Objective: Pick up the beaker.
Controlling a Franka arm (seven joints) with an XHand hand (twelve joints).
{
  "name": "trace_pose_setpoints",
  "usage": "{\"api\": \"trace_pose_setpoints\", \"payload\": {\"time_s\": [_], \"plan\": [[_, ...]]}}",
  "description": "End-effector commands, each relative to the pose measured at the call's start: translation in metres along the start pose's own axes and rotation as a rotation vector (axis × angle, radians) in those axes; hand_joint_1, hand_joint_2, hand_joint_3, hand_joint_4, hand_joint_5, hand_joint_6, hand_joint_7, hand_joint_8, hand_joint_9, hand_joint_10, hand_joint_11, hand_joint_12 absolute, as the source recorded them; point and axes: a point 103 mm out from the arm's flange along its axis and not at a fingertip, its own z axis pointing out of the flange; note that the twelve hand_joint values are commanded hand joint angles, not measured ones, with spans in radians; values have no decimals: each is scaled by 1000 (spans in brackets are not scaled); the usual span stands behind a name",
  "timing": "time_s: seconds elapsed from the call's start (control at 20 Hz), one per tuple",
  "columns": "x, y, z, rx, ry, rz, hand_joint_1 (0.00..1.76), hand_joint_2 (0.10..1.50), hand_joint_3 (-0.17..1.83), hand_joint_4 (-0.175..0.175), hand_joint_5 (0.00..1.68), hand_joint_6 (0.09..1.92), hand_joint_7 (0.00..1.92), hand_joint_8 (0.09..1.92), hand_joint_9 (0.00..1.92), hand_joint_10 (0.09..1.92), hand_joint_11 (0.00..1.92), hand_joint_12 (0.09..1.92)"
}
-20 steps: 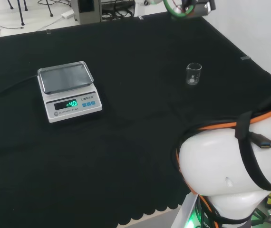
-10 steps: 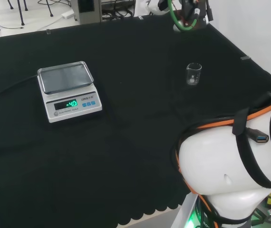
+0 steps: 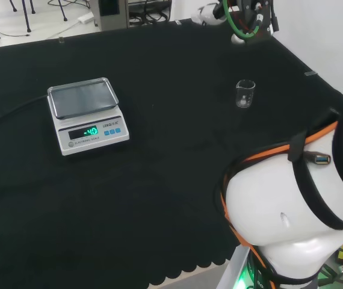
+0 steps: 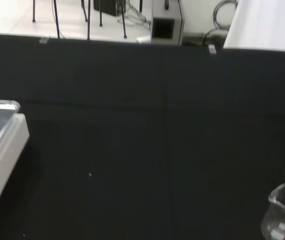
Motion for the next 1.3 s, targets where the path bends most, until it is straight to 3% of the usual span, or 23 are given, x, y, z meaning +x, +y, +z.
{"api": "trace_pose_setpoints", "payload": {"time_s": [0.05, 0.15, 0.3, 0.45, 0.85, 1.15, 1.3], "plan": [[-53, 35, 53, 69, 52, 39, 685, 1160, -175, -79, 333, 397, 182, 794, 355, 894, 39, 1468], [-58, 38, 61, 58, 66, 42, 685, 1160, -175, -80, 336, 402, 184, 795, 358, 895, 42, 1468], [-64, 40, 71, -16, 50, 48, 690, 1163, -175, -88, 340, 518, 240, 807, 406, 892, 96, 1451], [-68, 45, 83, 10, 21, 51, 696, 1166, -175, -95, 356, 607, 274, 815, 439, 892, 134, 1442], [-91, 64, 123, 89, 49, 100, 700, 1168, -175, -93, 333, 684, 259, 816, 433, 895, 141, 1448], [-103, 74, 146, 113, 47, 117, 704, 1168, -175, -91, 310, 685, 247, 815, 423, 895, 137, 1449], [-104, 75, 154, 131, 30, 131, 721, 1136, -175, -75, 212, 597, 173, 811, 367, 903, 93, 1467]]}}
